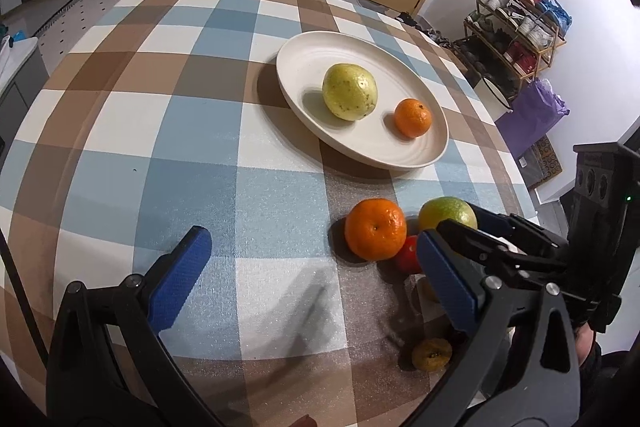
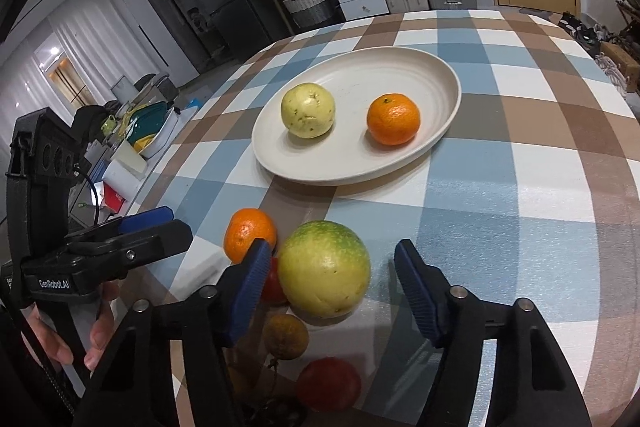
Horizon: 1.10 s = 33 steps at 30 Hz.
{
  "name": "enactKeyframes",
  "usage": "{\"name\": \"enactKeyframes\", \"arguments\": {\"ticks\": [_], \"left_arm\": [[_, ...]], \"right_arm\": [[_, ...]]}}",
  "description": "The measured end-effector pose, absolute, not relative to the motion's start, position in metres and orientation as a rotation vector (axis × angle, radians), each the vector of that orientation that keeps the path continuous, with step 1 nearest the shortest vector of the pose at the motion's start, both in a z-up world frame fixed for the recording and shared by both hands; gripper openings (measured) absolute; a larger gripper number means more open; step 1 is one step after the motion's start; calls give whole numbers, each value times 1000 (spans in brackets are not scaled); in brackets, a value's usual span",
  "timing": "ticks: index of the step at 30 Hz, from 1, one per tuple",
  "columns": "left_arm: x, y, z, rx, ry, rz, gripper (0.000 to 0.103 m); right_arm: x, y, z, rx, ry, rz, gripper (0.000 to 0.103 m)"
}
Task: Organize fruits
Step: 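Lower the right gripper around the large green pomelo and close it, then close the left gripper on another orange while the right gripper holds the pomelo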
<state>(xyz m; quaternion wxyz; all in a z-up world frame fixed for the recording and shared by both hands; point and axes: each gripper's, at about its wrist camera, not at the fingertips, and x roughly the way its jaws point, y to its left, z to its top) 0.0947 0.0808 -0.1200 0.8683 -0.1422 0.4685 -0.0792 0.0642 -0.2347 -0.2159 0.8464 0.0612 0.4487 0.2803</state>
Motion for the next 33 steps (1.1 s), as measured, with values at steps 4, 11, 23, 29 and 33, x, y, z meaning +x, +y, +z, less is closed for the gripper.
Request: {"name": "enactKeyframes", "arguments": {"ticks": [4, 11, 23, 29, 33], "left_arm": [[92, 82, -120, -302, 980, -165, 102], [91, 82, -120, -301, 980, -163, 102], [91, 78, -125, -317, 1007, -167, 102], [99, 69, -127, -315, 1029, -182, 102], [104, 63, -130, -309, 1045, -188, 102]], "right_arm": [[61, -228, -218, 92, 949, 611, 49], [58, -234, -220, 113, 944, 612, 49], [54, -241, -213, 132, 917, 602, 49], [52, -247, -211, 135, 906, 598, 49], [50, -249, -210, 133, 902, 596, 49]]}}
